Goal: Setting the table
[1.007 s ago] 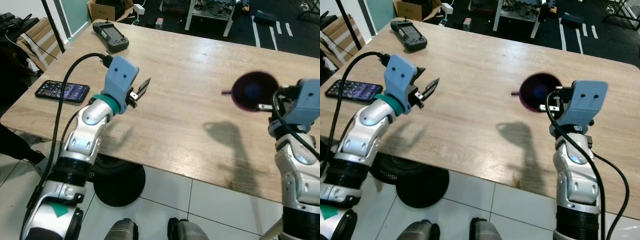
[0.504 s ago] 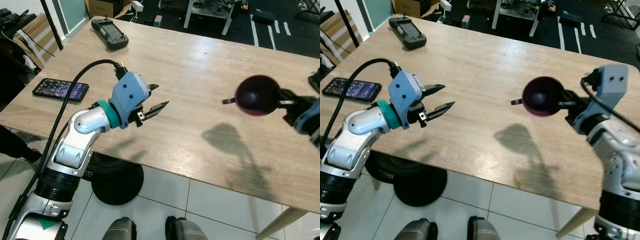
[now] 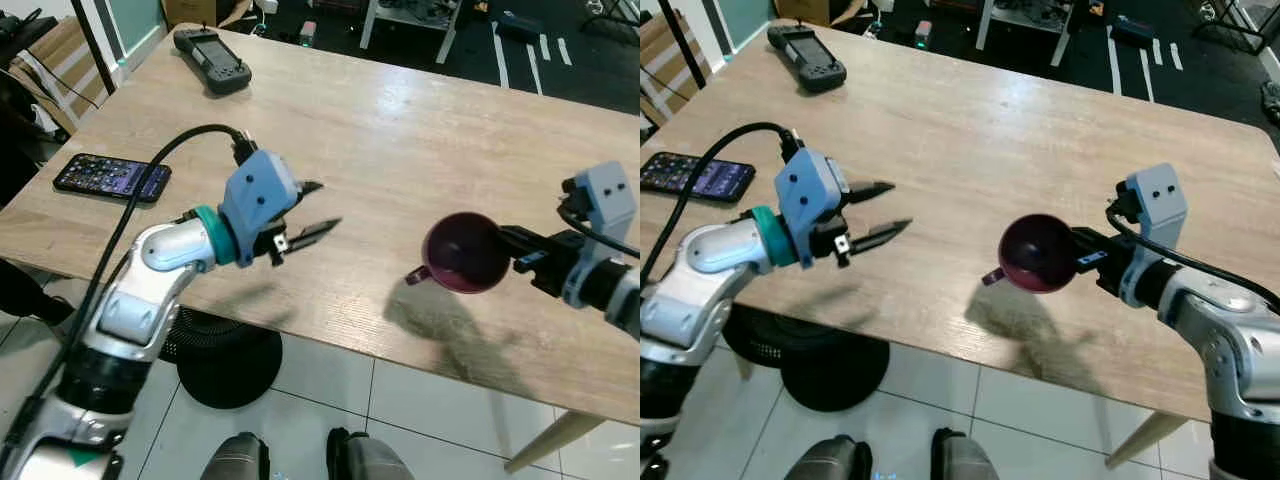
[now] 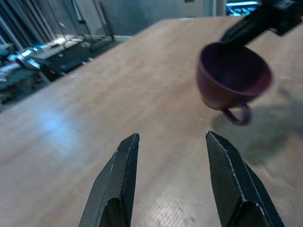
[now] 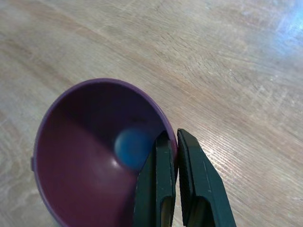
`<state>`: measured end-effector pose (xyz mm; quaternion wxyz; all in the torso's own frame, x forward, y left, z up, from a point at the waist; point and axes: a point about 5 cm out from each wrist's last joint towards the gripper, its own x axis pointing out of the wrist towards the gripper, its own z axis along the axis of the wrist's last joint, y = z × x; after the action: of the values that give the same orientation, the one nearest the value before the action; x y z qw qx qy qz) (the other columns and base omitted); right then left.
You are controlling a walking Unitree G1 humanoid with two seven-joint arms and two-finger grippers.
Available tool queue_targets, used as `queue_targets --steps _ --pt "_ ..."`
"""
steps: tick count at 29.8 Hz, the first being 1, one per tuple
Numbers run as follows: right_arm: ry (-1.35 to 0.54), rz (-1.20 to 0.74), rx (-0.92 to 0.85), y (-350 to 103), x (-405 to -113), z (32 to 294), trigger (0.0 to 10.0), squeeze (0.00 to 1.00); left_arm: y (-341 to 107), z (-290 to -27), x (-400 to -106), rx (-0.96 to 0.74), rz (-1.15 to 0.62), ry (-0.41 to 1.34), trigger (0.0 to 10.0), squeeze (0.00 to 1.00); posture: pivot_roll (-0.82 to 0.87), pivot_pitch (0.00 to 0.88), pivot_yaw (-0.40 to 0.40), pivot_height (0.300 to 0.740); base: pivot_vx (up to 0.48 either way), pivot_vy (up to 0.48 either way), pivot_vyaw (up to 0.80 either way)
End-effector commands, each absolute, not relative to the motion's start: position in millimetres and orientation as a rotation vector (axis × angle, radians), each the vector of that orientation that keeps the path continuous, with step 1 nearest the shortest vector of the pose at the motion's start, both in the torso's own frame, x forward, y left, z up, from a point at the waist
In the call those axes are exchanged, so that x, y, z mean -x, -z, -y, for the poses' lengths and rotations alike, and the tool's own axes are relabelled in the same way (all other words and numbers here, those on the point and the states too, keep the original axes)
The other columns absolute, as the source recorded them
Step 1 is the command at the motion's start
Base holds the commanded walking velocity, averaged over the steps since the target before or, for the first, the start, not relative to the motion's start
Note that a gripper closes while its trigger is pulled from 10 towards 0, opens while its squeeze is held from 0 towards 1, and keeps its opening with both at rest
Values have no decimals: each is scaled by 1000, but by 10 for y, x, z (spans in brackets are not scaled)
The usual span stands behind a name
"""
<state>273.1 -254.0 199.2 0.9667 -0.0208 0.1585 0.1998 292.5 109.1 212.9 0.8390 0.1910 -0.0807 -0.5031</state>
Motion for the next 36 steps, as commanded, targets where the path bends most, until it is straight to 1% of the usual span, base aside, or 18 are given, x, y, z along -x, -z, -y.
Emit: queue_targets --steps 1,4,5,7,11,16,17,22,23,25,26,27,28,29,30,32,33,36 --pt "-407 -354 17 -1935 -2734 2535 10000 0 -2079 -1047 -2873 -392 145 1119 10000 0 95 58 -19 740 0 0 0" --pt "-435 -371 -31 -1915 -2804 2460 10000 0 -2038 -1077 -2834 -407 120 1144 10000 0 97 57 -20 740 0 0 0" --pt "-435 -371 -31 -1915 -2804 2460 10000 0 -2038 -1077 -2834 -407 120 1144 10000 0 97 57 -20 740 0 0 0" --pt "-490 -375 -22 -1937 -2878 2340 10000 0 -2021 -1079 -2830 -414 116 1135 10000 0 98 56 -23 740 0 0 0" --pt "-512 -372 -21 -1951 -2936 2261 10000 0 -2020 -1067 -2827 -411 114 1132 10000 0 99 56 -24 740 0 0 0" --pt "-574 -310 -95 -2018 -3076 1986 10000 0 -2011 -1065 -2809 -404 108 1119 10000 0 116 55 -31 740 0 0 0" --pt "-571 -309 -80 -2006 -3099 1950 10000 0 -2011 -1066 -2804 -403 106 1119 10000 0 118 56 -30 740 0 0 0" --pt "-509 -314 -65 -1928 -3185 1941 10000 0 -2019 -1061 -2811 -402 109 1111 10000 0 124 59 -31 740 0 0 0" --pt "-482 -306 -74 -1928 -3215 1957 10000 173 -2025 -1060 -2816 -400 112 1107 10000 0 124 61 -30 740 0 0 0" --pt "-482 -306 -74 -1928 -3215 1957 10000 173 -2025 -1060 -2816 -400 112 1107 10000 0 124 61 -30 740 0 0 0" --pt "-458 -297 -82 -1937 -3235 1977 10000 235 -2028 -1060 -2819 -399 113 1103 10000 0 124 62 -30 740 0 0 0" --pt "-458 -297 -82 -1937 -3235 1977 10000 235 -2028 -1060 -2819 -399 113 1103 10000 0 124 62 -30 740 0 0 0" --pt "-434 -287 -83 -1949 -3254 2006 10000 635 -2026 -1057 -2820 -397 113 1101 10000 0 124 62 -30 740 0 0 0" --pt "-434 -287 -83 -1949 -3254 2006 10000 635 -2026 -1057 -2820 -397 113 1101 10000 0 124 62 -30 740 0 0 0" --pt "-415 -279 -83 -1963 -3264 2032 10000 694 -2021 -1053 -2820 -396 112 1101 10000 0 124 62 -30 740 0 0 0" --pt "-415 -279 -83 -1963 -3264 2032 10000 694 -2021 -1053 -2820 -396 112 1101 10000 0 124 62 -30 740 0 0 0" --pt "-398 -270 -84 -1982 -3270 2060 10000 1000 -2021 -1046 -2818 -394 111 1102 10000 0 117 68 -25 740 0 0 0" --pt "-376 -243 -105 -2041 -3272 2105 10000 1000 -2026 -1035 -2814 -391 110 1105 10000 0 115 70 -23 740 0 0 0"
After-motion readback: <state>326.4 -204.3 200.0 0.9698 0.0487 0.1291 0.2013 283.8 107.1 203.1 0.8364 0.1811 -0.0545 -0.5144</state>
